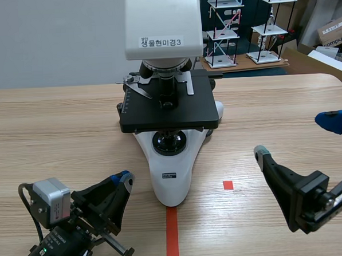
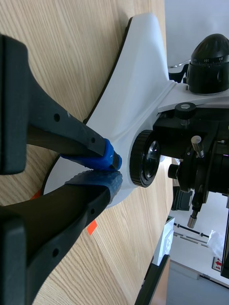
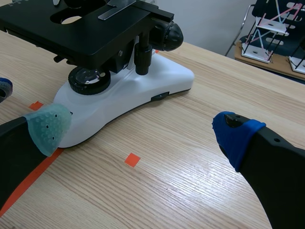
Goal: Return to the home posture
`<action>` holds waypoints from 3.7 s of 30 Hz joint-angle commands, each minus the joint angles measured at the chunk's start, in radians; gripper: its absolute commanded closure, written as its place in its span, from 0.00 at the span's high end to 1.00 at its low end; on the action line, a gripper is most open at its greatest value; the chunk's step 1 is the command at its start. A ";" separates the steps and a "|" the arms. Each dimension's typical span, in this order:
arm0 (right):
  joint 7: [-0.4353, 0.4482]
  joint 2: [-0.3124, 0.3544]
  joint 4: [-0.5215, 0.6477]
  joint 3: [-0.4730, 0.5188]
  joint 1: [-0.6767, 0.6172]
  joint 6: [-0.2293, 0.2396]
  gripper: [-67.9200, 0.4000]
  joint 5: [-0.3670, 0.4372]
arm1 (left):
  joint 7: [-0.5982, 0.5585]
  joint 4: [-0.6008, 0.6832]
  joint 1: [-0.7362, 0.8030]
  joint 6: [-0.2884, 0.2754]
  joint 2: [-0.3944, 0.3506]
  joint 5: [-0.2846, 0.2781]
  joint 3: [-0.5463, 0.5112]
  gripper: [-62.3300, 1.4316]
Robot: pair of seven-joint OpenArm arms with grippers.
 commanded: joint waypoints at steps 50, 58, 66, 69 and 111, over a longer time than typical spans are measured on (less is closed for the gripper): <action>0.015 0.008 0.023 0.001 0.006 -0.003 1.00 0.011 | 0.691 0.958 0.447 0.318 -0.253 -0.238 -0.004 0.05; 0.015 0.008 0.023 0.001 0.006 -0.003 1.00 0.011 | 0.708 0.977 0.480 0.324 -0.253 -0.180 -0.084 0.23; 0.015 0.008 0.023 0.001 0.006 -0.003 1.00 0.011 | 0.713 0.980 0.480 0.154 -0.253 -0.242 -0.244 0.87; 0.015 0.008 0.023 0.001 0.006 -0.003 1.00 0.011 | 0.713 0.980 0.480 0.071 -0.253 -0.286 -0.274 0.95; 0.015 0.008 0.023 0.001 0.006 -0.003 1.00 0.011 | 0.718 1.003 0.480 -0.024 -0.252 -0.296 -0.301 0.95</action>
